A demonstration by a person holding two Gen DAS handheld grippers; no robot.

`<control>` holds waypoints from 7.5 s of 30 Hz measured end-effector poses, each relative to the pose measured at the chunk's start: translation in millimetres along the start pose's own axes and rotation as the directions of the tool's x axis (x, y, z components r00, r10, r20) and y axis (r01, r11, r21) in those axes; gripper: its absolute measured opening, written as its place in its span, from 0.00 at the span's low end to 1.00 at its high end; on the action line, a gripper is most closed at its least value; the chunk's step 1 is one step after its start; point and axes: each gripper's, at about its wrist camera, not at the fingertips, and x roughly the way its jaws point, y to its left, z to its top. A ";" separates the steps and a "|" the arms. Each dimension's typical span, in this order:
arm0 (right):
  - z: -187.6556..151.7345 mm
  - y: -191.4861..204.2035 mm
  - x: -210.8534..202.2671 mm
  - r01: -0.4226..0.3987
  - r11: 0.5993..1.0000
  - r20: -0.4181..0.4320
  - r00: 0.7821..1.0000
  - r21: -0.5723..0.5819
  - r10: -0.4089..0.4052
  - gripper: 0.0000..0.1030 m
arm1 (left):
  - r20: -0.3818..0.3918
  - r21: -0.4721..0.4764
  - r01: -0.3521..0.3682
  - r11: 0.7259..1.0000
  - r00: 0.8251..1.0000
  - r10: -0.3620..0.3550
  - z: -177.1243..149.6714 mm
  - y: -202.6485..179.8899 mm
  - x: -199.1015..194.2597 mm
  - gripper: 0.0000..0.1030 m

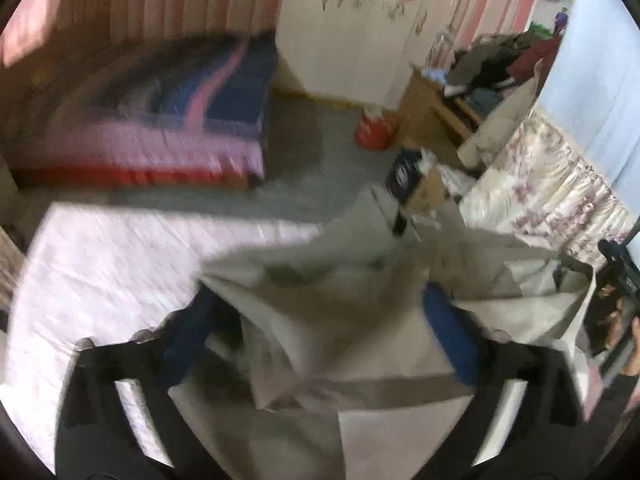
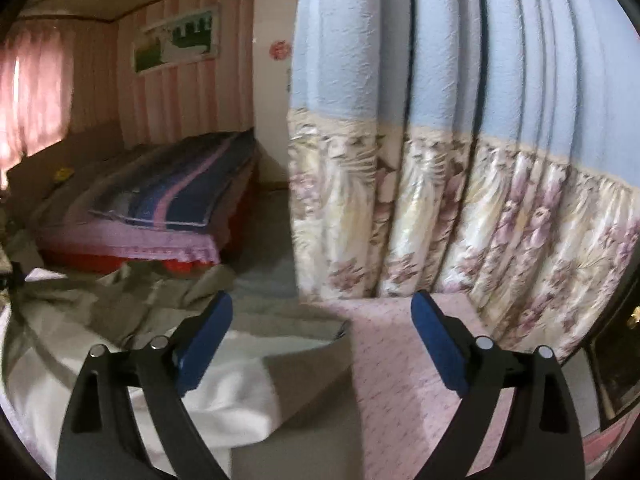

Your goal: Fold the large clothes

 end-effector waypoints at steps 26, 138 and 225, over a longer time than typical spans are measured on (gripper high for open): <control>56.5 28.3 57.9 0.052 0.998 -0.109 0.992 -0.039 -0.056 0.03 | -0.157 -0.224 0.073 0.972 0.982 -0.109 43.1 59.9 40.9 0.03; -118.3 54.6 -152.1 -0.053 0.992 -0.141 0.989 -0.116 0.036 0.53 | 0.029 0.130 -0.381 0.916 0.924 0.380 -119.1 51.8 -122.8 0.87; -144.3 195.0 -28.8 -0.249 0.889 -0.462 0.886 -0.384 0.048 0.83 | -0.391 0.196 -0.071 0.978 0.909 0.145 -146.8 -22.7 7.0 0.97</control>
